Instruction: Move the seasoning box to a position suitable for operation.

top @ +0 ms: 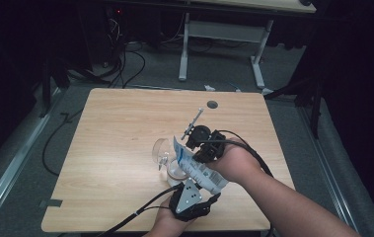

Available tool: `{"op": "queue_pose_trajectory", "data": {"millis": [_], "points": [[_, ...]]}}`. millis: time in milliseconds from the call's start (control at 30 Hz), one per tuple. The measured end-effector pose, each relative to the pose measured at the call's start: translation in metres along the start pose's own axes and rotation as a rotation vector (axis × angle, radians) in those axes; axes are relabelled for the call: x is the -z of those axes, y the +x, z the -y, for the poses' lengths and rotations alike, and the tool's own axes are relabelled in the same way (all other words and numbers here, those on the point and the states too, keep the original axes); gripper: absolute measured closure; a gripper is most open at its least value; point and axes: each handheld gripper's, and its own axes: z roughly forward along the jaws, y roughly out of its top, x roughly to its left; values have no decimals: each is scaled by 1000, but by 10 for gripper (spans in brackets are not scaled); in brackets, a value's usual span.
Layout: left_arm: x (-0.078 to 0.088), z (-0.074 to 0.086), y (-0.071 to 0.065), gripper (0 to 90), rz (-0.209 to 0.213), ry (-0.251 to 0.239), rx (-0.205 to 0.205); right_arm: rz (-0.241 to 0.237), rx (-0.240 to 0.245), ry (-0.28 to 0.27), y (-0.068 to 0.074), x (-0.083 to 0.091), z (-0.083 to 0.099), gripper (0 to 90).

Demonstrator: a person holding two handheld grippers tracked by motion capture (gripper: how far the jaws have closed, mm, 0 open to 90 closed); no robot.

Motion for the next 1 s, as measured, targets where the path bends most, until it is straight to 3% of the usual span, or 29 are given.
{"op": "queue_pose_trajectory", "data": {"millis": [1000], "points": [[0, -3, 3, 523, -5, -5, 12, 3, 9, 6, -1, -2, -6, 900]]}}
